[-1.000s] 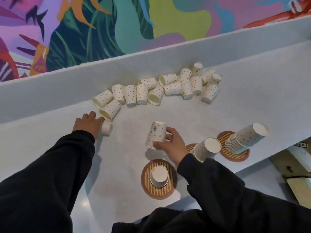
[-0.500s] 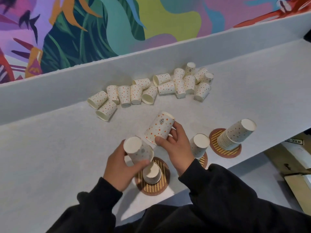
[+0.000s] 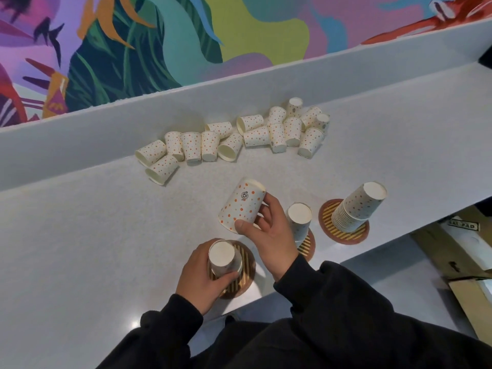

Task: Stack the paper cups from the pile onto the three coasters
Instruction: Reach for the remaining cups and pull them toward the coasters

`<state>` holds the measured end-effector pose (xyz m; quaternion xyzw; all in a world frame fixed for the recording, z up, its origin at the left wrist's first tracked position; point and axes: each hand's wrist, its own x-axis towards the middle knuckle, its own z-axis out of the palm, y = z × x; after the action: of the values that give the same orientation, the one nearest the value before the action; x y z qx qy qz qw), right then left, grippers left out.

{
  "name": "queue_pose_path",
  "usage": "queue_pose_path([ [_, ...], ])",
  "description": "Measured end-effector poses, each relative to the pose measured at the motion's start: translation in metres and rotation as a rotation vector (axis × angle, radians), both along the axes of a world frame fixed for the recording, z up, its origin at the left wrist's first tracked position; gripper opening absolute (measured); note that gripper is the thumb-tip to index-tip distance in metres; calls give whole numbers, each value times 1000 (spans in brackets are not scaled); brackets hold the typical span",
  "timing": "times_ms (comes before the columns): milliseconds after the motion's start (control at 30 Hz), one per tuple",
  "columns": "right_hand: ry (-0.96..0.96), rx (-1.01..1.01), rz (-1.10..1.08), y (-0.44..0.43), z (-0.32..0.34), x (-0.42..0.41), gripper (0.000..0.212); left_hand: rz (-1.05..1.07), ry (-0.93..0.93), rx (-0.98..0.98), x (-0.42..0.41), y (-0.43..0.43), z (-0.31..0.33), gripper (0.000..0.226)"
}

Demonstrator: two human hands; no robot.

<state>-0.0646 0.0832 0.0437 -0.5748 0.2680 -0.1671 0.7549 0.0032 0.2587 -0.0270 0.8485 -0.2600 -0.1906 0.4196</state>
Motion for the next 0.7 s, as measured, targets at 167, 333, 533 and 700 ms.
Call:
queue_pose_path([
  [167, 25, -59, 25, -1, -8, -15, 77, 22, 26, 26, -2, -3, -18, 68],
  [333, 53, -153, 13, -2, -16, -25, 78, -13, 15, 75, -5, -1, -27, 71],
  [533, 96, -252, 65, 4, -25, -30, 79, -33, 23, 121, -1, 1, -33, 75],
  [700, 98, -396, 178, 13, -31, -32, 76, -45, 23, 168, 4, 6, -35, 71],
])
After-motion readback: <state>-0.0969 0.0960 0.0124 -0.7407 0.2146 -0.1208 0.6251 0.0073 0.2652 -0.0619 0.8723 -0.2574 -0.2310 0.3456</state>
